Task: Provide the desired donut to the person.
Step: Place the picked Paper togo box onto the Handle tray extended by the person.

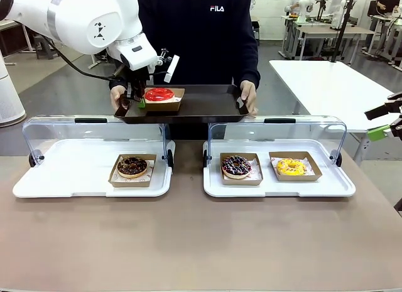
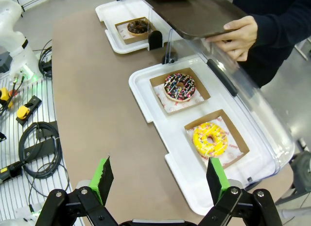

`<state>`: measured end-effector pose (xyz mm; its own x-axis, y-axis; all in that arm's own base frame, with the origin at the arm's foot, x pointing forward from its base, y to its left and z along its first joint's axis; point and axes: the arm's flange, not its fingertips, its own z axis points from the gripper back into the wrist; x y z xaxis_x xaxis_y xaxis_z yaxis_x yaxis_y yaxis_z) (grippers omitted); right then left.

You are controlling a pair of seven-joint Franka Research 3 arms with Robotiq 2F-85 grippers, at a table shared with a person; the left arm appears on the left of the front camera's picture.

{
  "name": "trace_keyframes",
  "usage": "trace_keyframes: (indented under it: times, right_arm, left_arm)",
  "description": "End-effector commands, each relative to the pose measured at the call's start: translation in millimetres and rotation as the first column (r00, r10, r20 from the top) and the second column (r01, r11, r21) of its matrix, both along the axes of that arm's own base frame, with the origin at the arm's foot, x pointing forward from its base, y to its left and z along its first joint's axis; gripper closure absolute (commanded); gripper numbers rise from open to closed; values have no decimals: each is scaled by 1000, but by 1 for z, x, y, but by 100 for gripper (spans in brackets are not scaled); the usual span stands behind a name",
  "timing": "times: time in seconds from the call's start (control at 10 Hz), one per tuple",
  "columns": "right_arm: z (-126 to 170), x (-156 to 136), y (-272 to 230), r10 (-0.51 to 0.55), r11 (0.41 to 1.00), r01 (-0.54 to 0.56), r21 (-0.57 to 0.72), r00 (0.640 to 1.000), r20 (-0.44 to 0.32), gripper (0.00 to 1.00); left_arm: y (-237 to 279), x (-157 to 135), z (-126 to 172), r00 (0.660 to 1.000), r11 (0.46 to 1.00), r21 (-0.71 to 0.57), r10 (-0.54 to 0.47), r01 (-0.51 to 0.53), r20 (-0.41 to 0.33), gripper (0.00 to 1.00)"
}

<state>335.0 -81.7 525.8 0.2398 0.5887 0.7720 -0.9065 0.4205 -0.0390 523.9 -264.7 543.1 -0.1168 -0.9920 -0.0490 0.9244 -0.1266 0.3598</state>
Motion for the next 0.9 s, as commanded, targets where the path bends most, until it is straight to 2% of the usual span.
trace_keyframes:
  times: [0.0,0.1,0.2,0.3,0.8]
  right_arm:
    - [0,2,0,12,1000,-13,21,1000,17,0]
    - [0,2,0,12,1000,-13,21,1000,17,0]
    - [0,2,0,12,1000,-13,21,1000,17,0]
    - [0,2,0,12,1000,-13,21,1000,17,0]
    - [0,2,0,12,1000,-13,21,1000,17,0]
  left_arm:
    - [4,3,-2,1000,1000,16,20,-20,-1,40]
    - [5,4,0,999,999,21,33,-33,-1,0]
    - [7,5,1,999,999,11,41,-41,-9,37]
    - [8,4,4,999,999,-1,40,-40,-13,0]
    - [11,0,23,999,999,-10,49,-49,-18,0]
